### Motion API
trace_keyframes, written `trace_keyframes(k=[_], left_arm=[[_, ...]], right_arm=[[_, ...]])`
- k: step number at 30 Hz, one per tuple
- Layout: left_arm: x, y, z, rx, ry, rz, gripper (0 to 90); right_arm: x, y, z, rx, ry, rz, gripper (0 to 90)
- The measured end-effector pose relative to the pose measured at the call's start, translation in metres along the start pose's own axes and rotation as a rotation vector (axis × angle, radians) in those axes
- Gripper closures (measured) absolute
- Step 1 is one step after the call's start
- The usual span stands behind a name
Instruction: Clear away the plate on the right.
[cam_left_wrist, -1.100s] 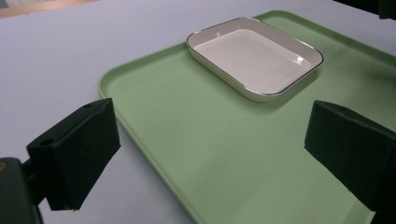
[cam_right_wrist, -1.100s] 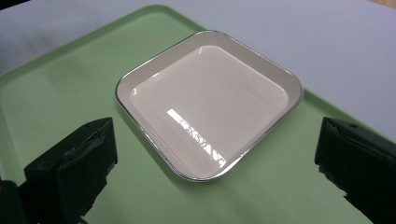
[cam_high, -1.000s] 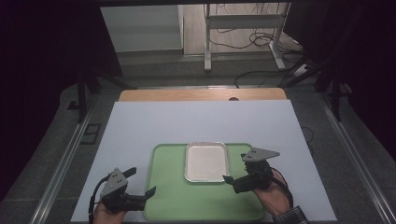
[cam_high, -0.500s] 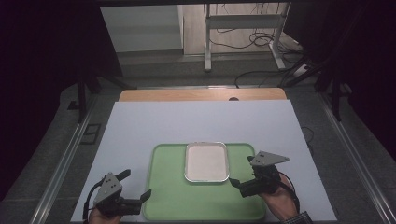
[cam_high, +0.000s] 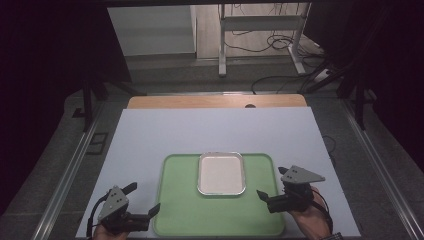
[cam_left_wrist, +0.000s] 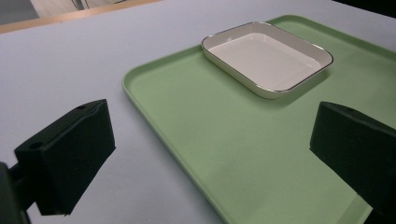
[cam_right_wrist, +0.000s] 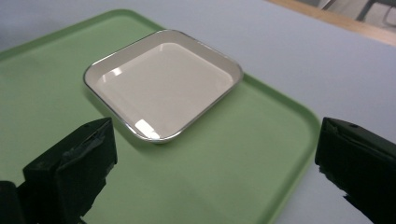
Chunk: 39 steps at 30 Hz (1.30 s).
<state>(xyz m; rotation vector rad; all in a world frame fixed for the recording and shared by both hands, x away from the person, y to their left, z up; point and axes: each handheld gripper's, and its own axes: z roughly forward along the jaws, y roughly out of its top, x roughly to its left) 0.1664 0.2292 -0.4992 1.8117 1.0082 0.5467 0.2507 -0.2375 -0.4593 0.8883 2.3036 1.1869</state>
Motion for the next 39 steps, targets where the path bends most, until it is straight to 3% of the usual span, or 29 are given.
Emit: trace_keyframes(k=[3, 10, 23, 36, 39], left_arm=[[0.001, -0.001, -0.002, -0.012, 0.006, -0.011, 0.0], [0.002, -0.002, -0.006, -0.027, 0.019, -0.011, 0.0], [0.002, -0.004, -0.009, -0.03, 0.047, 0.019, 0.0], [0.002, -0.004, -0.007, -0.02, 0.046, 0.02, 0.0], [0.002, -0.004, -0.007, -0.021, 0.045, 0.018, 0.0]], right_arm=[[-0.001, -0.004, -0.006, -0.017, -0.046, -0.013, 0.0], [-0.007, -0.016, -0.015, -0.015, -0.077, -0.001, 0.0], [-0.017, -0.036, -0.031, -0.012, -0.089, 0.048, 0.0], [-0.027, -0.052, -0.039, 0.029, -0.086, 0.127, 0.0], [-0.028, -0.052, -0.038, 0.028, -0.078, 0.125, 0.0]])
